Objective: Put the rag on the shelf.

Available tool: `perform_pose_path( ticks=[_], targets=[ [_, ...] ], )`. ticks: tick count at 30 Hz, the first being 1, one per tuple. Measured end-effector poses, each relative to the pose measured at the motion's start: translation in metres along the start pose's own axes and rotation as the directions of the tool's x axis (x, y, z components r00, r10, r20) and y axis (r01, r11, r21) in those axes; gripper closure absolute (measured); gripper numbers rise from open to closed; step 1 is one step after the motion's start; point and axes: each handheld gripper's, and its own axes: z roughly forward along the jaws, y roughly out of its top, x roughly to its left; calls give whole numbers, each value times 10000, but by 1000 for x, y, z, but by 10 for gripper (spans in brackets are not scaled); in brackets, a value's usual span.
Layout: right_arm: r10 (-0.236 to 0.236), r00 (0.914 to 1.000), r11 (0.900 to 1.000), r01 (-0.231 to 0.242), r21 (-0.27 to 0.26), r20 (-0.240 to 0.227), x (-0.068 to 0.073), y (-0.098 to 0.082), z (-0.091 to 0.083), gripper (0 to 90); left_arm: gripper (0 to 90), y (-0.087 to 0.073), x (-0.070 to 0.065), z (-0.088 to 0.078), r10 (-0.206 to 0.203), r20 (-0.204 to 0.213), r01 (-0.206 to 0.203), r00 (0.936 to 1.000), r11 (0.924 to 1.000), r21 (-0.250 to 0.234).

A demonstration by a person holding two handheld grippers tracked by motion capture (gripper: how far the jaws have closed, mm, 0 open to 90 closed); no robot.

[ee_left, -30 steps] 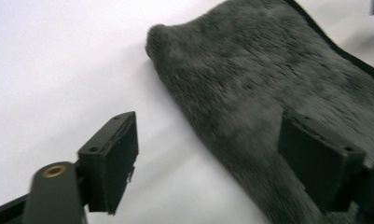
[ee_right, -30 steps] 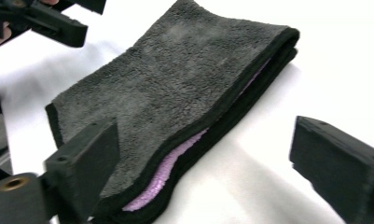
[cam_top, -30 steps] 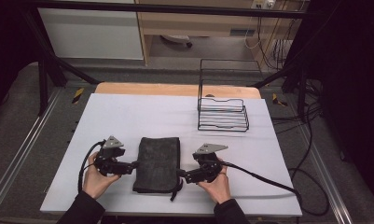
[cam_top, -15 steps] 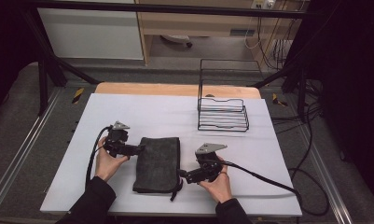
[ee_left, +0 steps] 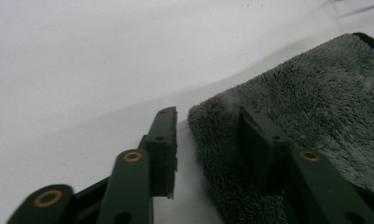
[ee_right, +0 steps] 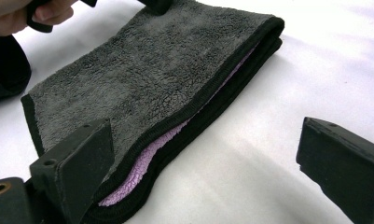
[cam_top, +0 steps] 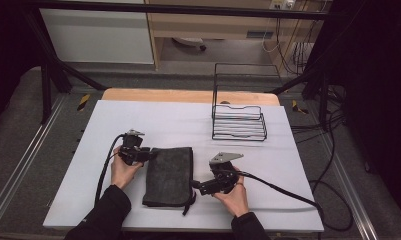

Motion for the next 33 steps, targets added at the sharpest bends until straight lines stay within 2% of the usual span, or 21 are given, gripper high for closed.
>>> perform_pose_path(
  ticks=[4, 8, 12, 15, 18, 21, 25, 29, 33],
  targets=[
    [114, 9999, 9999, -114, -83, 0, -2, 2, 2, 55, 682, -2, -3, 2, 141, 12, -141, 9999, 9999, 79],
    [355, 9994, 9985, -355, -421, 0, -6, 7, 3, 68, 708, -3, -5, 2, 279, -80, -278, 9996, 9996, 94],
    [813, 9966, 9928, -801, -887, 94, -15, 14, 7, 88, 720, -4, -5, 4, 387, -46, -387, 9992, 9992, 80],
    [1188, 9928, 9870, -1166, -1110, 135, -23, 20, 14, 123, 721, -5, -3, 4, 286, 79, -287, 9996, 9996, 41],
    [1197, 9915, 9888, -1143, -962, 519, -28, 28, 24, 166, 724, -8, -2, 4, 243, 146, -242, 9996, 9996, -130],
    [1346, 9897, 9864, -1292, -1020, 487, -31, 37, 36, 210, 724, -9, -2, 5, 245, 144, -242, 9996, 9996, -177],
    [1459, 9869, 9871, -1406, -766, 689, -37, 46, 53, 283, 724, -9, -3, 5, 369, 75, -368, 9993, 9991, -214],
    [1389, 9871, 9889, -1340, -636, 798, -40, 49, 66, 359, 725, -9, -2, 5, 363, 125, -360, 9993, 9991, -236],
    [1442, 9859, 9895, -1425, -262, 853, -43, 48, 74, 412, 724, -10, -3, 5, 449, 56, -448, 9990, 9986, -288]
  ],
)
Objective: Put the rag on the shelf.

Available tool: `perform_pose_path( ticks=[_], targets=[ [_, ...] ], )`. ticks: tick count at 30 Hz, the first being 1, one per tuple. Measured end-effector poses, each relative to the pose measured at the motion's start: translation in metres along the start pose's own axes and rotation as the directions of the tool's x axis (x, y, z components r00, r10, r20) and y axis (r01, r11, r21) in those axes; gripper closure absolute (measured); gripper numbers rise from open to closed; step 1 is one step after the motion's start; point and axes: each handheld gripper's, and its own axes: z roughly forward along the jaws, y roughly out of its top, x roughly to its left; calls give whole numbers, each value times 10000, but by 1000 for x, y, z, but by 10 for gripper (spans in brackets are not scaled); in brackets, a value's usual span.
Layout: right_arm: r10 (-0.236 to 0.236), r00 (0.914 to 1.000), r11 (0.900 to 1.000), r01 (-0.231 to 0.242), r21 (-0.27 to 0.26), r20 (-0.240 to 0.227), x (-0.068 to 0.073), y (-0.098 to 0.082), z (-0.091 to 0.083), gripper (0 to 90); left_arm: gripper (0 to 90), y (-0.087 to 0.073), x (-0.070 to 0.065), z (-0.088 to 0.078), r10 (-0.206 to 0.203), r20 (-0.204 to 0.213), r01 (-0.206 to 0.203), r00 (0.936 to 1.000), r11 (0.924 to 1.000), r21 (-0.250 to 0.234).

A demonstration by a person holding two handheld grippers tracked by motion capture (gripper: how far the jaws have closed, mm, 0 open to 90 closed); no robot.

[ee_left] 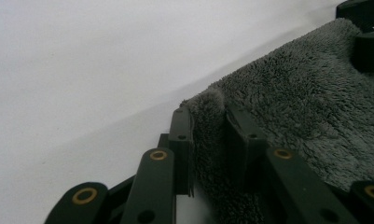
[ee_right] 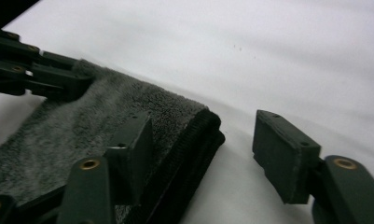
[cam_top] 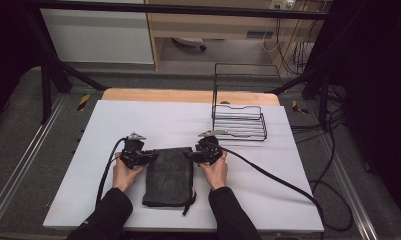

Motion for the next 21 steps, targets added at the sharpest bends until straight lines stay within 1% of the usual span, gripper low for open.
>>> perform_pose_path(
  ticks=[5, 7, 9, 15, 21],
  targets=[
    [-39, 9999, 9998, 42, 207, -109, -1, -3, 5, 505, 724, 0, 0, 0, 74, -13, -74, 10000, 10000, -17],
    [42, 9997, 9996, -35, 272, -237, 1, -3, 6, 565, 723, 0, 0, 0, 107, -13, -107, 9999, 9999, -19],
    [94, 9997, 9992, -84, 389, -247, 3, -2, 6, 596, 724, 0, 0, 0, 120, -14, -120, 9999, 9999, -19],
    [659, 9963, 9947, -613, 824, -545, 3, 0, 6, 689, 724, 0, 0, 0, 116, -12, -116, 9999, 9999, -18],
    [1034, 9913, 9906, -953, 979, -811, 0, 2, 7, 769, 734, 0, 1, 0, -57, 115, 57, 9999, 10000, 2]
  ],
)
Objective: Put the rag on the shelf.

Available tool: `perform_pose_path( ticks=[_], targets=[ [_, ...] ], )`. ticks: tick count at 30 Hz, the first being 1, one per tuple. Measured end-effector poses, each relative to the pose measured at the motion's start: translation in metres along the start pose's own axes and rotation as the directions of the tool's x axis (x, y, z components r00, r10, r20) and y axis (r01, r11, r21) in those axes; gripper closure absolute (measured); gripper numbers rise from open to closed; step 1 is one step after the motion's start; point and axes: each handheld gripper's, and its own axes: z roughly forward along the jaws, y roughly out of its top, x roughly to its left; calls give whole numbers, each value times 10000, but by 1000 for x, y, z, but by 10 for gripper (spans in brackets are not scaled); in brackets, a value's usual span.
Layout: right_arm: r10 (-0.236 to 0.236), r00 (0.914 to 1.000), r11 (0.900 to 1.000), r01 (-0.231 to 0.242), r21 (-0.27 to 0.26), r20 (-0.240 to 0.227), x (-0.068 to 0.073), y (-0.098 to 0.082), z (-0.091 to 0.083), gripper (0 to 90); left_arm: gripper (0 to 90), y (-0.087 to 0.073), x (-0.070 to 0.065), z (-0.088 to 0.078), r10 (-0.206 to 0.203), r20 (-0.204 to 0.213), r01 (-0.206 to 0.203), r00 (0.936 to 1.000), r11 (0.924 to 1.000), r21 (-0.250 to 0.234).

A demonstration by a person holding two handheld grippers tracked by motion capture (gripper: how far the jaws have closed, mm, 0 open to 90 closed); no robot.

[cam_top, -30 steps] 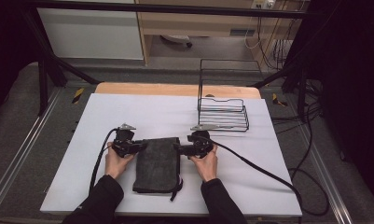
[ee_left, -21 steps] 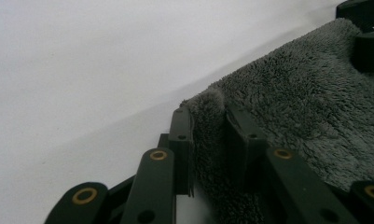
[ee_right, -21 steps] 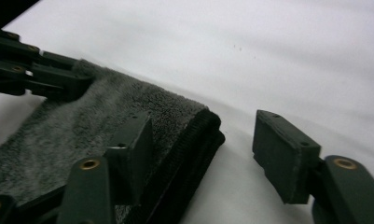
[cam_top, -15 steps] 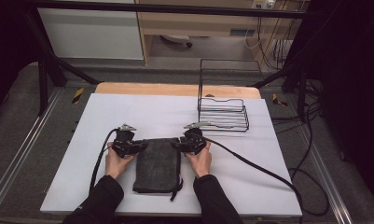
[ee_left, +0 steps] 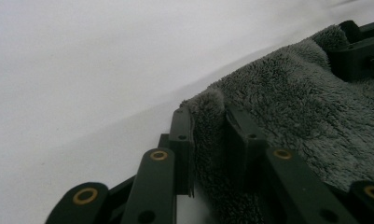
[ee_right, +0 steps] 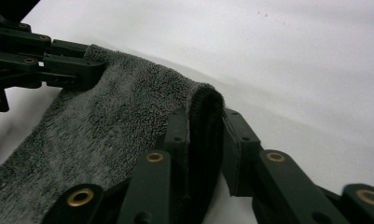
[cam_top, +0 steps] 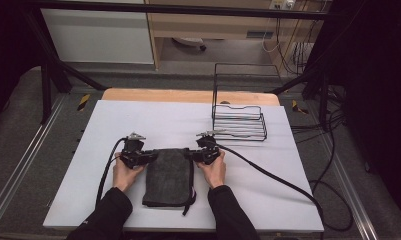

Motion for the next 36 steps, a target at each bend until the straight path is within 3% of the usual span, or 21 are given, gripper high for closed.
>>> perform_pose_path(
  ticks=[5, 10, 14, 21, 27, 36],
  targets=[
    [225, 9997, 9997, -225, 9, -95, 0, 1, -1, 797, 780, 0, -2, -2, 74, -90, -74, 9999, 10000, -57],
    [105, 9998, 9999, -107, -101, -167, 1, 2, -6, 805, 793, 1, -1, -7, -114, 29, 115, 9999, 9997, -194],
    [-91, 9998, 9994, 85, -339, -181, 6, 3, -12, 806, 796, 1, -1, -16, -136, 199, 147, 9997, 9983, -572],
    [-432, 9984, 9947, 396, -953, -357, 17, 3, -26, 809, 795, 2, -6, -30, -83, 329, 121, 9994, 9931, -1169],
    [-768, 9968, 9880, 729, -1362, -237, 26, 0, -35, 810, 795, 2, -13, -41, 89, 329, -38, 9994, 9882, -1530],
    [-997, 9946, 9776, 924, -1889, -295, 36, 0, -49, 810, 795, 4, -21, -56, 192, 402, -105, 9990, 9782, -2075]
  ],
)
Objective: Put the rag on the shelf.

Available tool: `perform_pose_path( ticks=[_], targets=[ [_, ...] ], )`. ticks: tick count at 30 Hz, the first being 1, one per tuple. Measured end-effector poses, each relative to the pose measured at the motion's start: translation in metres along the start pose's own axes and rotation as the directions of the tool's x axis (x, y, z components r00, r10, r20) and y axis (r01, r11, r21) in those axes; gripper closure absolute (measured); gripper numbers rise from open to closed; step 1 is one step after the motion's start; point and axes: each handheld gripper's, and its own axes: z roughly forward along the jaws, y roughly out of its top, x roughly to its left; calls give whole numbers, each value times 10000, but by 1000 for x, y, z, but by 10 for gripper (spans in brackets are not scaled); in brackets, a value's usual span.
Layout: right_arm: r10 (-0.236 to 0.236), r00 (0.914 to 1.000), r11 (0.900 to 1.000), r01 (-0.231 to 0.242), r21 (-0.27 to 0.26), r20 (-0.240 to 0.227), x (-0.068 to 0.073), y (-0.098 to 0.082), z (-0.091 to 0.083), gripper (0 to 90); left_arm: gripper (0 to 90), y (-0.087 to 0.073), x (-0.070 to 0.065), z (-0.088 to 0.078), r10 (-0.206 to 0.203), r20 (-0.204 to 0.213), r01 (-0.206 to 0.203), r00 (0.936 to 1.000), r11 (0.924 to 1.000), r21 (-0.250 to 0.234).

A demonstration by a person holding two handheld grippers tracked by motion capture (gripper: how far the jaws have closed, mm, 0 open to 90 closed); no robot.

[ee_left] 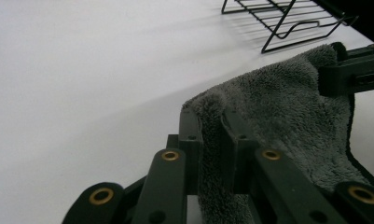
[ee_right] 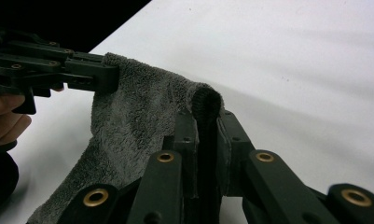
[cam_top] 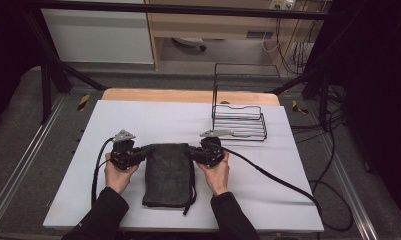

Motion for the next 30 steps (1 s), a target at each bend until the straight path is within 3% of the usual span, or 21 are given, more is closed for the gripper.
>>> perform_pose_path(
  ticks=[7, 13, 21, 30],
  targets=[
    [-362, 9993, 9982, 361, -481, -12, 7, 3, -12, 811, 795, 6, -11, -13, 369, -39, -370, 9993, 9979, -538],
    [-665, 9978, 9923, 662, -1044, 6, 15, 8, -27, 811, 796, 13, -21, -27, 543, 97, -528, 9985, 9917, -1176],
    [-1023, 9947, 9775, 986, -1866, -99, 23, 16, -51, 812, 797, 22, -38, -45, 907, 260, -836, 9955, 9758, -2021],
    [-1464, 9891, 9558, 1447, -2558, 126, 29, 23, -78, 813, 798, 32, -56, -54, 1308, 361, -1159, 9907, 9541, -2761]
  ],
)
